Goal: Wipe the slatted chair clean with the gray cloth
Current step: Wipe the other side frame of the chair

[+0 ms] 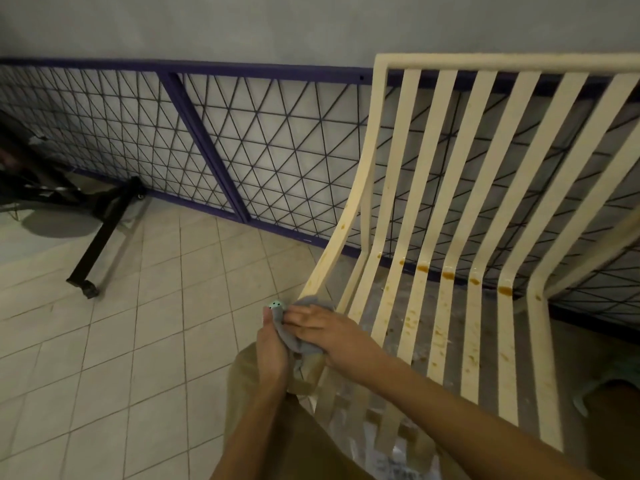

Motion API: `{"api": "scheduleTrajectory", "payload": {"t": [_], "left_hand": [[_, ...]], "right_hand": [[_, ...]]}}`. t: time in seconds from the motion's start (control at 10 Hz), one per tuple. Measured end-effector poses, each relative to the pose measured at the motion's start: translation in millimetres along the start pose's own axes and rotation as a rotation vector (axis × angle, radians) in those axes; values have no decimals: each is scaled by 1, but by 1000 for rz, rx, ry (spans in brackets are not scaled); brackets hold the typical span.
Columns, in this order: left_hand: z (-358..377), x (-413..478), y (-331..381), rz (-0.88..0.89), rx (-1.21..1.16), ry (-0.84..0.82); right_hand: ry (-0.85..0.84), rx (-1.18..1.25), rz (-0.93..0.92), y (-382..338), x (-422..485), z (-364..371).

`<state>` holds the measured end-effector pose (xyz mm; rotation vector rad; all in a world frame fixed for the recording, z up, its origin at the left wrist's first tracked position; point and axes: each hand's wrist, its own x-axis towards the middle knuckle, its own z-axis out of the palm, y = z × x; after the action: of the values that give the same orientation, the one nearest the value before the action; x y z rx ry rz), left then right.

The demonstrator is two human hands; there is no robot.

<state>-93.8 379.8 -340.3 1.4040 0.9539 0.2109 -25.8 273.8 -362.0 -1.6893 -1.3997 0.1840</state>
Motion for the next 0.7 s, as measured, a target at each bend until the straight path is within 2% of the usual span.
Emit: {"api": "scheduleTrajectory", "payload": {"t": [0.1,0.2,0.3,0.4,0.5,0.7], "left_hand": [[5,7,3,-52,20,74],[7,4,10,-64,56,82],[11,13,21,-43,168,44],[19,28,33,14,133,-48],[25,32,32,79,95,-43],[30,10,41,147,223,66]], "right_hand": [[-6,-190,194,14,16,-42],[29,-272,352,28,31,-56],[38,-327,319,20,35,-49],[43,-230,296,0,22,-30],[45,-148,273,-1,10,-24],[-27,-147,147,23,20,-50]]}}
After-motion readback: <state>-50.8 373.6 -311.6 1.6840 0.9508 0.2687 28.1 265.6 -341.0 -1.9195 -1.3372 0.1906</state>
